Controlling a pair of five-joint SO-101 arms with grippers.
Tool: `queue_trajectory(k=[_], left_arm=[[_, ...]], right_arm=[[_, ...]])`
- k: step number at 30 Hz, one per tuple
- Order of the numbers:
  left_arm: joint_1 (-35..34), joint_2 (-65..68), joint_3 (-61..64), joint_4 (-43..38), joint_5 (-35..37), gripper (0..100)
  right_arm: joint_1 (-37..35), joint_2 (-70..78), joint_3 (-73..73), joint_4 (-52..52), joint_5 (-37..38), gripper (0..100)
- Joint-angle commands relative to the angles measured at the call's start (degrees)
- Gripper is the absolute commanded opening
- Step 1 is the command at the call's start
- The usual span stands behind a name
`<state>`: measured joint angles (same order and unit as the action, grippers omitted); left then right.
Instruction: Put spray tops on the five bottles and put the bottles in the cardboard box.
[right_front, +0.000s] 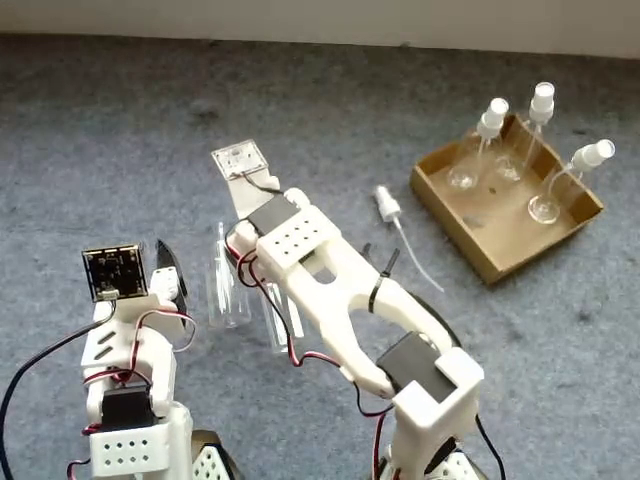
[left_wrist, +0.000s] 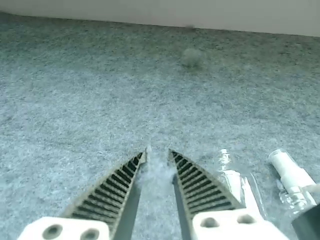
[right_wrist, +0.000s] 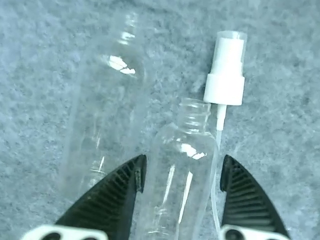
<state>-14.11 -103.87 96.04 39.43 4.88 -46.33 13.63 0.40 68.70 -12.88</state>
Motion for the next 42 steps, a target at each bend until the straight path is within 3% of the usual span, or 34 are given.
queue_trajectory(k=[1, 37, 42], left_arm=[[-0.57, -0.13, 1.1, 0.53, -0.35, 3], [-0.48, 0.04, 1.1, 0.44, -0.35, 3], [-0.48, 0.04, 1.1, 0.53, -0.35, 3]], right_arm=[[0.04, 0.57, -3.3, -1.1, -3.08, 20.9], [0.04, 1.98, -2.77, 2.51, -7.47, 21.6], [0.04, 1.98, -2.59, 3.12, -8.97, 30.3]])
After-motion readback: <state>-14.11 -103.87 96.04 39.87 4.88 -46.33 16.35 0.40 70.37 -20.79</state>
